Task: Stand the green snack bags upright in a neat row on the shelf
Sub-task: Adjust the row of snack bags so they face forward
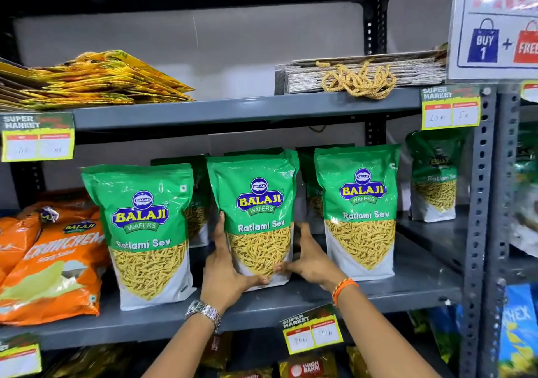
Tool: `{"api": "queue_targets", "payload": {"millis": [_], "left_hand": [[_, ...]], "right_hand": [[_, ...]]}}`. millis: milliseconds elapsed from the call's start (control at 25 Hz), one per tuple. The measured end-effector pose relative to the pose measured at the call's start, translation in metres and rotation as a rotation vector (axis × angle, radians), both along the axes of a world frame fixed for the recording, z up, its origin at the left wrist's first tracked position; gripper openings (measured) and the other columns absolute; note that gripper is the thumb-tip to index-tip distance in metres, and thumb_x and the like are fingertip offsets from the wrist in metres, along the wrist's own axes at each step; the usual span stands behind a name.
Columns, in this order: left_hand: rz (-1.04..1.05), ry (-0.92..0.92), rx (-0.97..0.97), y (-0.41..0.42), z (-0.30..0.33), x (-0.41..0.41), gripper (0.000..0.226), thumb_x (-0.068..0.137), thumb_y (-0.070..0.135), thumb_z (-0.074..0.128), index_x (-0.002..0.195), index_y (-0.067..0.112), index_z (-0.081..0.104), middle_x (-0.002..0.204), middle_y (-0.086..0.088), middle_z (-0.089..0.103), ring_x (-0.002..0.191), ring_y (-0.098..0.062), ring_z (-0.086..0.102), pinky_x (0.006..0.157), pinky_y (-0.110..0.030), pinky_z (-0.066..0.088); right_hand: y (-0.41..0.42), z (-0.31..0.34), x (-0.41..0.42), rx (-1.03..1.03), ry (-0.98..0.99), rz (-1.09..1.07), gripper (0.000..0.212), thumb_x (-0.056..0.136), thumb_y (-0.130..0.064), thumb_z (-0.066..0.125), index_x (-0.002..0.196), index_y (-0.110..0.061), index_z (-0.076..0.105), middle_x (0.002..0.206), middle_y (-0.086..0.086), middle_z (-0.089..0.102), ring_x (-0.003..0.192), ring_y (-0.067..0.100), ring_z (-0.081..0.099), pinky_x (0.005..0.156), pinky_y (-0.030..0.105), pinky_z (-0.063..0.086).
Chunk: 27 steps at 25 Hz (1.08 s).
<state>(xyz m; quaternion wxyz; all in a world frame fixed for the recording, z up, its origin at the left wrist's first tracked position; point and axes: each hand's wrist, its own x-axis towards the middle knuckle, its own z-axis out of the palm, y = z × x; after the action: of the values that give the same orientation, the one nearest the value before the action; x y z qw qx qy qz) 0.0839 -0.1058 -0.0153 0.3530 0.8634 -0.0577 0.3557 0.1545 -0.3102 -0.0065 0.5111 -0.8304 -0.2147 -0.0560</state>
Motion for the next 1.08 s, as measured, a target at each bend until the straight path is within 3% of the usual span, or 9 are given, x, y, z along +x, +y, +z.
{"api": "queue_targets", "payload": {"millis": [160,320,480,640,760,840,920,1000,1080], "left_hand": [[0.002,-0.039,0.003,-0.003,-0.003,-0.002,0.168,0.032,0.056,0.098,0.156,0.048,-0.016,0.138,-0.013,0.064,0.104,-0.039,0.071,0.081,-0.045,0.059],[0.027,-0.038,-0.007,-0.005,-0.003,-0.005,0.168,0.032,0.052,0.101,0.158,0.042,-0.011,0.133,-0.013,0.068,0.098,-0.038,0.072,0.075,-0.039,0.058],[0.037,-0.03,-0.006,-0.008,-0.003,-0.008,0.167,0.035,0.047,0.102,0.159,0.039,-0.009,0.131,-0.014,0.068,0.092,-0.037,0.072,0.071,-0.035,0.056],[0.028,-0.031,-0.003,-0.007,-0.003,-0.01,0.166,0.037,0.048,0.102,0.158,0.042,-0.012,0.132,-0.016,0.067,0.094,-0.037,0.072,0.075,-0.04,0.06],[0.008,-0.016,-0.041,-0.008,-0.002,-0.026,0.17,0.036,0.042,0.103,0.157,0.043,-0.016,0.135,-0.017,0.065,0.098,-0.035,0.071,0.084,-0.038,0.057],[0.026,-0.105,-0.094,0.001,-0.002,-0.046,0.163,0.037,0.037,0.104,0.159,0.036,-0.004,0.139,-0.012,0.057,0.11,-0.028,0.065,0.098,-0.04,0.053],[0.149,-0.307,-0.076,0.025,-0.004,-0.066,0.146,0.04,0.037,0.103,0.156,0.024,0.016,0.141,-0.011,0.047,0.123,-0.029,0.055,0.109,-0.047,0.045],[0.325,-0.433,-0.033,0.062,-0.004,-0.083,0.142,0.038,0.049,0.101,0.151,0.008,0.026,0.147,-0.018,0.038,0.136,-0.039,0.041,0.118,-0.051,0.032],[0.419,-0.391,-0.024,0.103,-0.004,-0.088,0.15,0.032,0.068,0.087,0.151,0.002,0.024,0.152,-0.022,0.028,0.145,-0.041,0.026,0.124,-0.051,0.02]], "right_hand": [[-0.006,-0.013,-0.001,0.063,0.039,-0.008,0.102,0.059,-0.026,0.095,0.136,-0.034,0.028,0.128,0.004,0.065,0.118,0.028,0.063,0.102,0.048,0.054],[-0.007,-0.013,-0.006,0.058,0.052,-0.02,0.096,0.065,-0.02,0.093,0.138,-0.026,0.03,0.119,0.005,0.064,0.114,0.027,0.063,0.098,0.04,0.055],[-0.005,-0.016,-0.009,0.051,0.048,-0.047,0.092,0.063,-0.023,0.093,0.133,-0.027,0.033,0.122,0.008,0.066,0.117,0.03,0.064,0.1,0.048,0.055],[-0.003,-0.01,-0.016,0.044,0.037,-0.043,0.092,0.068,-0.017,0.091,0.138,-0.023,0.031,0.122,0.003,0.062,0.119,0.028,0.063,0.099,0.041,0.055],[-0.006,-0.007,-0.027,0.004,0.037,-0.038,0.104,0.068,-0.026,0.091,0.143,-0.026,0.019,0.128,0.003,0.058,0.122,0.028,0.061,0.101,0.043,0.054],[-0.008,-0.006,-0.041,0.005,-0.007,-0.068,0.114,0.061,-0.038,0.093,0.143,-0.032,0.014,0.138,0.006,0.054,0.13,0.029,0.054,0.106,0.045,0.05],[-0.002,-0.002,-0.065,0.053,-0.154,-0.236,0.116,0.056,-0.045,0.094,0.142,-0.032,0.018,0.143,0.005,0.049,0.134,0.027,0.045,0.109,0.047,0.044],[0.016,0.001,-0.099,0.188,-0.365,-0.398,0.1,0.059,-0.042,0.092,0.138,-0.029,0.032,0.134,-0.001,0.052,0.125,0.022,0.046,0.104,0.04,0.043],[0.052,0.006,-0.126,0.312,-0.429,-0.304,0.078,0.065,-0.031,0.09,0.127,-0.03,0.042,0.119,-0.005,0.056,0.112,0.016,0.053,0.095,0.028,0.047]]}}
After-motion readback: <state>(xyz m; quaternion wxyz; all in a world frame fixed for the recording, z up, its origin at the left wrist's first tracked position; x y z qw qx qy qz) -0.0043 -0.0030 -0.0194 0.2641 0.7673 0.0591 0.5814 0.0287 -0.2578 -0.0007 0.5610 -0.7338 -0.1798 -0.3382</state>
